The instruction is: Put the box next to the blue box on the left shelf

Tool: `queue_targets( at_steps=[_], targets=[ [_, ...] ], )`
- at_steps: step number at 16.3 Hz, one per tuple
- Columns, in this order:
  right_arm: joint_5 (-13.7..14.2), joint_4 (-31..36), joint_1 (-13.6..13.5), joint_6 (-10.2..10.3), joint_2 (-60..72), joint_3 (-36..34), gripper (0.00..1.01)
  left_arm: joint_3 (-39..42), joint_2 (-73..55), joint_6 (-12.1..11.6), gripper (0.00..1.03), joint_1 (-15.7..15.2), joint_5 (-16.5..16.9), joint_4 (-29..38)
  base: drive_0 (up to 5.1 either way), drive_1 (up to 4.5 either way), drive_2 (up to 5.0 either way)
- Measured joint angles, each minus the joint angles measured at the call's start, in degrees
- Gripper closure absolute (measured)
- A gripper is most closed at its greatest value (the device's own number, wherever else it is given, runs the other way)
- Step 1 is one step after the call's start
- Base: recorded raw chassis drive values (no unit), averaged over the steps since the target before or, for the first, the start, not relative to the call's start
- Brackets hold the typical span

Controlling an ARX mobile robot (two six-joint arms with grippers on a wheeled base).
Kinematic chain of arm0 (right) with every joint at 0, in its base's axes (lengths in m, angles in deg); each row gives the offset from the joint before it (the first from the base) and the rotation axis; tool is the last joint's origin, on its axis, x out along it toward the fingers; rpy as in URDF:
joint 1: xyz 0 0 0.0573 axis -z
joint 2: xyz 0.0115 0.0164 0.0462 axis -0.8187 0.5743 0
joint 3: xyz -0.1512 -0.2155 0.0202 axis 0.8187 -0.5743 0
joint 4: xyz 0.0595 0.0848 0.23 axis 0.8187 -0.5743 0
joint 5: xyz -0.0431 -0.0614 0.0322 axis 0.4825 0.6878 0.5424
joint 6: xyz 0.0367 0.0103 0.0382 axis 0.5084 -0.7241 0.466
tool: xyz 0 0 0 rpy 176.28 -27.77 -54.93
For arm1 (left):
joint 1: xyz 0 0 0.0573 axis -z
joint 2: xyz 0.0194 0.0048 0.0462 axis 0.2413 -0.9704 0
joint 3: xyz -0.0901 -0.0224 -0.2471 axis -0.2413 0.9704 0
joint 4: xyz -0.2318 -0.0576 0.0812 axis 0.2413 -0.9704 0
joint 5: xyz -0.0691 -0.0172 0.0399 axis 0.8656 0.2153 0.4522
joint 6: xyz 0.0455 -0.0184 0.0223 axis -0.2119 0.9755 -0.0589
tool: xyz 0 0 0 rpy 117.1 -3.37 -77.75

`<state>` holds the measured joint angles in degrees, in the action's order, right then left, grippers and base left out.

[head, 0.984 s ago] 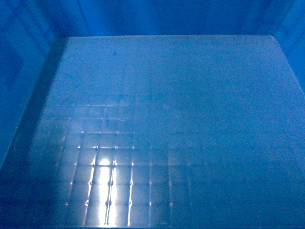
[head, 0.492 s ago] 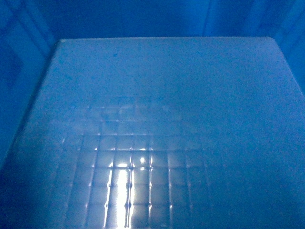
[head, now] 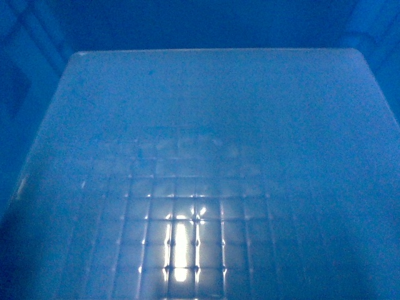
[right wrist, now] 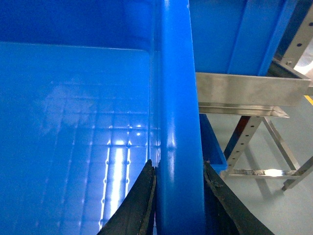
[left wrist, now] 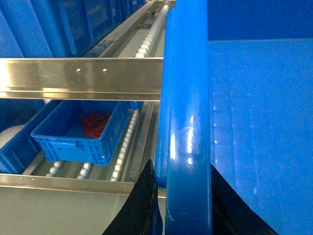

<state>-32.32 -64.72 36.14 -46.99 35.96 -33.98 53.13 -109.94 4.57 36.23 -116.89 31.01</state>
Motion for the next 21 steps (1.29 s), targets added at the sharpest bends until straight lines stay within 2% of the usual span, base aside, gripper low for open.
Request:
queue_targets(
  at_steps=[7, 21],
  targets=[
    [-0.02, 0.04, 0.00, 0.00, 0.00, 0.00, 0.82, 0.00, 0.00, -0.02, 0.86, 0.00, -0.02, 0.04, -4.9, 2.53, 2.5],
    [-0.17, 0.04, -0.02, 0.02, 0.02, 0.00, 0.82, 0.02, 0.13, -0.09, 0.86, 0.00, -0.26, 0.02, 0.0, 0.00, 0.0]
  ],
)
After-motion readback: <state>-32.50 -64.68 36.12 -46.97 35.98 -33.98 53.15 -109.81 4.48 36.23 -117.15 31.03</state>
